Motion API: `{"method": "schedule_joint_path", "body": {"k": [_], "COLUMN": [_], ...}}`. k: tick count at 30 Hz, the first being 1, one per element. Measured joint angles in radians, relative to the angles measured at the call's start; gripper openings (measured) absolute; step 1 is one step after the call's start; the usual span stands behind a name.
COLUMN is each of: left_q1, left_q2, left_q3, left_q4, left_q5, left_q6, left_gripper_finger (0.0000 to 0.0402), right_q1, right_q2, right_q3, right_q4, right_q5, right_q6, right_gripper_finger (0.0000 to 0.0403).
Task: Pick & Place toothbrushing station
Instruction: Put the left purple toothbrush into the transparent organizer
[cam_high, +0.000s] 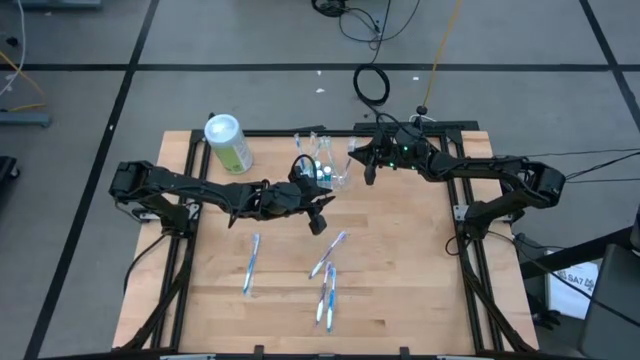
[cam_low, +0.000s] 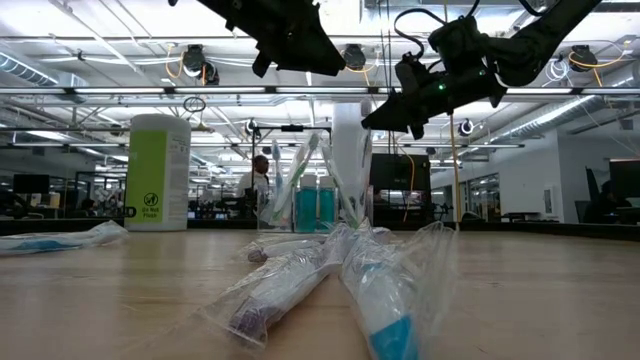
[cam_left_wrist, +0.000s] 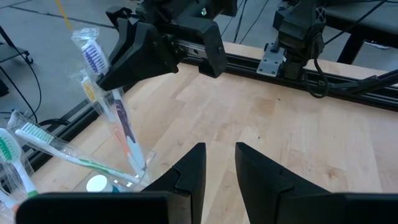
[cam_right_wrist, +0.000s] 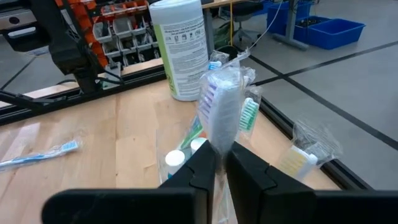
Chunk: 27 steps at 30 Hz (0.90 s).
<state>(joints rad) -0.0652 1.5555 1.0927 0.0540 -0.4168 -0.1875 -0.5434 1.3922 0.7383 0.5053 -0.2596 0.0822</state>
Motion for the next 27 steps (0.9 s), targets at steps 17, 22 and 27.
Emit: {"method": "schedule_joint_path", "body": {"k": [17,22,27], "left_q1": [0.0,0.0,0.0], "left_q2": [0.0,0.0,0.0], "left_q3": [0.0,0.0,0.0], "left_q4": [0.0,-0.001,-0.001], "left_q5": [0.0,0.0,0.0], "left_q6": [0.001,0.002,0.002], "left_gripper_finger": [0.0093,0.0093,0.0093], "right_q1": [-0.016,-0.018,-0.018], "right_q2": [0.0,0.0,0.02], "right_q3": [0.0,0.0,0.001], "right_q4": [-0.003,-0.003,-0.007], "right_q5": [0.0,-0.005,-0.003], "right_q6": [-0.01,-0.017,-0.016], "right_gripper_finger": [0.0065,0.0096,0.013]}}
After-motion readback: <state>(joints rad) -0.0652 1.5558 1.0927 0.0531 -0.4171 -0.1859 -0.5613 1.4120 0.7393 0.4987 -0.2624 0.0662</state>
